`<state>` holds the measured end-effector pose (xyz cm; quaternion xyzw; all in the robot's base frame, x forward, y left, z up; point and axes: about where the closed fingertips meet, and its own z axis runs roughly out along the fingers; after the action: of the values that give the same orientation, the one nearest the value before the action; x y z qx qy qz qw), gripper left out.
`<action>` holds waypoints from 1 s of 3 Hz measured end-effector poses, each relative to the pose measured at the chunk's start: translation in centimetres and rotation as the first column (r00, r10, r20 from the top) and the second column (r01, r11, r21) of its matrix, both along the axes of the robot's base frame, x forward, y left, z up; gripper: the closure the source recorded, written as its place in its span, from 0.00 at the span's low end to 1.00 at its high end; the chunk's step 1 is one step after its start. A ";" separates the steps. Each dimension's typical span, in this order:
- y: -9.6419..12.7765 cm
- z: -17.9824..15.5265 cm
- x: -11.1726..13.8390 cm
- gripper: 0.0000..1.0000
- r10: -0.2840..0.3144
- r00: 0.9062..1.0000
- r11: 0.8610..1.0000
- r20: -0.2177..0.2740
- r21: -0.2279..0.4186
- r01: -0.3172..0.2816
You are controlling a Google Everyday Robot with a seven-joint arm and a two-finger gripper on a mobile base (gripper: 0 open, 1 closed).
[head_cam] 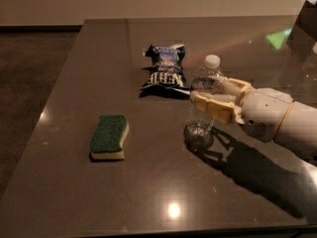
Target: Place water bottle upright
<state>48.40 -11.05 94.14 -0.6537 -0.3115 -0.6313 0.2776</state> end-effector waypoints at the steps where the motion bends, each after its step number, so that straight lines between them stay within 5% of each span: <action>1: -0.1 -0.2 0.0 0.36 0.006 1.000 1.000 0.009 0.005 -0.006; 2: 0.1 -0.2 0.0 0.13 0.009 1.000 1.000 0.002 0.011 -0.009; 3: 0.3 -0.2 0.0 0.00 0.012 1.000 1.000 -0.005 0.016 -0.012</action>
Offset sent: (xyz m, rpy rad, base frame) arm -0.0002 -0.0011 -0.0023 0.0044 -0.0087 0.0056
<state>48.35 -10.79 93.96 -0.6512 -0.3096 -0.6305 0.2874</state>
